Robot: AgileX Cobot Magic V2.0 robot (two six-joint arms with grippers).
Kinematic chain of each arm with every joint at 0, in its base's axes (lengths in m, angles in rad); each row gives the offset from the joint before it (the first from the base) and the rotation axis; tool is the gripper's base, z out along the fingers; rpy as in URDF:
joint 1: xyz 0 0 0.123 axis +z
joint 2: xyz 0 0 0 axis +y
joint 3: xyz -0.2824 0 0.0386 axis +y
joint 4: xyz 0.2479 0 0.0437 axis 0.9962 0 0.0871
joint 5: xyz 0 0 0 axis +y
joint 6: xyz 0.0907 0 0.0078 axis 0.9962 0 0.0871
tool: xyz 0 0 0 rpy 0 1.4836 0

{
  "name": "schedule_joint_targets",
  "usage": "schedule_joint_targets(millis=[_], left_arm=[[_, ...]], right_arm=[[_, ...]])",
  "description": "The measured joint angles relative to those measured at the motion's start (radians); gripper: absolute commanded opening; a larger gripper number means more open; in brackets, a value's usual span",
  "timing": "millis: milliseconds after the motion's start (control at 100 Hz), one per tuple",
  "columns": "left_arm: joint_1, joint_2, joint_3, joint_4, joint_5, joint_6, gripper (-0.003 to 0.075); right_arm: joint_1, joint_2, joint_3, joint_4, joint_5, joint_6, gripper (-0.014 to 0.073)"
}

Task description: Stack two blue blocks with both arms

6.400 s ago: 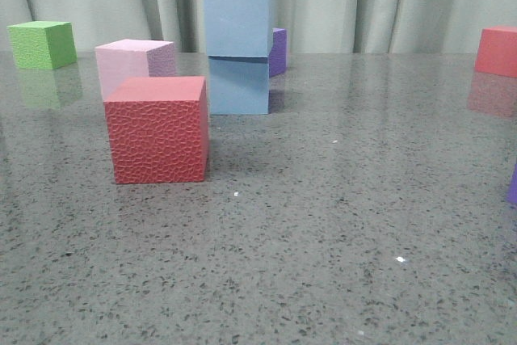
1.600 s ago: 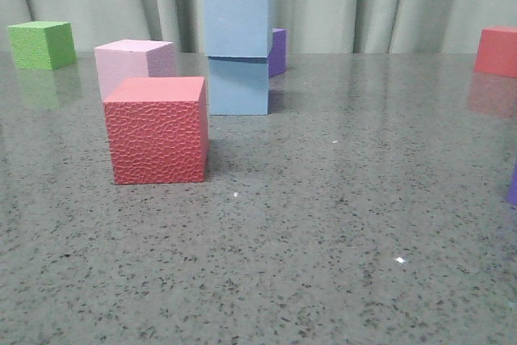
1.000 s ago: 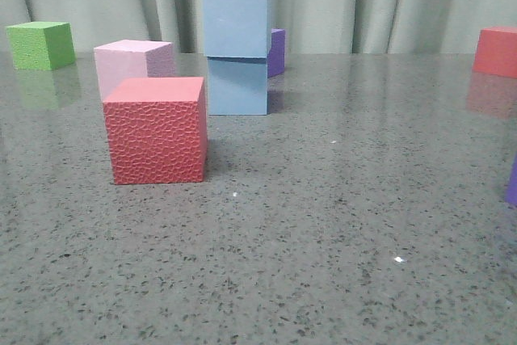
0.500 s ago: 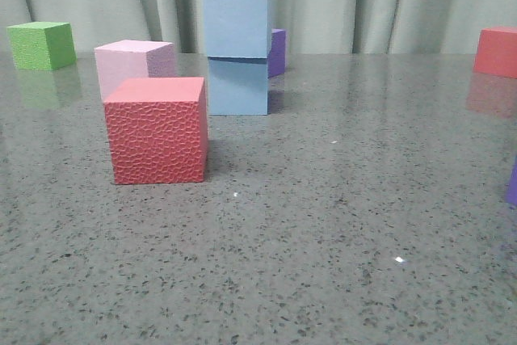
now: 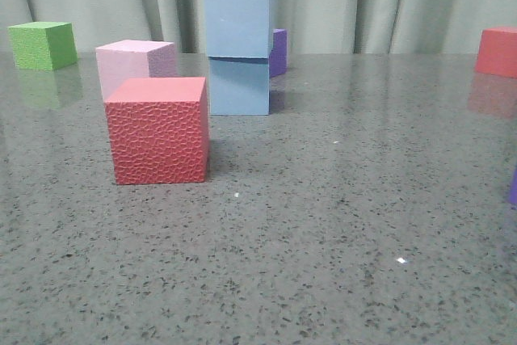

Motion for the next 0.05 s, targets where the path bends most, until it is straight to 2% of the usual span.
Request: schedule_joint_targets(millis=[50], left_arm=[[0.000, 0.000, 0.000, 0.000, 0.000, 0.000, -0.0019]], right_arm=[[0.000, 0.000, 0.000, 0.000, 0.000, 0.000, -0.0069]])
